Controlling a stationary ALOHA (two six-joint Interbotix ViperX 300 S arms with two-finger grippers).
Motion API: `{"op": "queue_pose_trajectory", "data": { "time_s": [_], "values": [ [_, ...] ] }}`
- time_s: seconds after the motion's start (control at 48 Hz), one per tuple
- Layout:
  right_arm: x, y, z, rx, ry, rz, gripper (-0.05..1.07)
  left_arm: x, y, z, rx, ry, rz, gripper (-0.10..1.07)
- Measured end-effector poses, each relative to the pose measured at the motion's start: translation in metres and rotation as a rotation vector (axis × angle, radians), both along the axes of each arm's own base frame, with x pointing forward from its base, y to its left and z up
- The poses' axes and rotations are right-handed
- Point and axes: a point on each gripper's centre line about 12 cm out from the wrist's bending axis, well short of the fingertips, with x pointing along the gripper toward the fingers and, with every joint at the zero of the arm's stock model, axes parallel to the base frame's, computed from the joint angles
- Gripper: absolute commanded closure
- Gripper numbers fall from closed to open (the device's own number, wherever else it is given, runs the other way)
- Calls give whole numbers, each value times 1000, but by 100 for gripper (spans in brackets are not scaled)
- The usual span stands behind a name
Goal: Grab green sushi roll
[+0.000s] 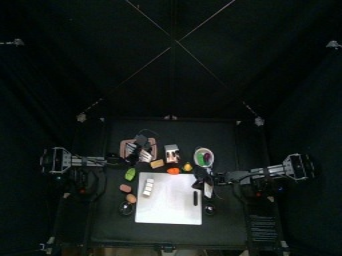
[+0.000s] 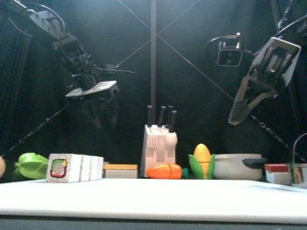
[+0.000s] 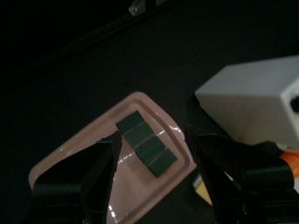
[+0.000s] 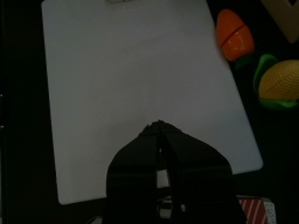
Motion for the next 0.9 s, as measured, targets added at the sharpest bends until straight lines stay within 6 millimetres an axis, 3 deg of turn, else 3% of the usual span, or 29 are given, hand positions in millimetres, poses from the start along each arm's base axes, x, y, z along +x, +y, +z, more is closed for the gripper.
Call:
{"op": "queue_pose_trajectory", "data": {
  "time_s": [0.104, 0.292, 0.521, 0.646, 0.896],
  "values": [
    [0, 0, 0, -4, 0, 3, 102, -4, 12, 6, -59, -86, 17, 6],
    [1, 0, 0, -20, 1, 15, 102, -17, 27, -5, -240, -183, 170, 6],
    [1, 0, -4, -29, 13, 21, 102, -12, 31, -12, -385, -291, 245, 6],
    [1, 0, -6, -34, 20, 25, 102, -5, 32, -25, -428, -264, 272, 6],
    [2, 0, -9, -37, 32, 27, 102, -10, 36, -41, -442, -99, 283, 4]
  ]
}}
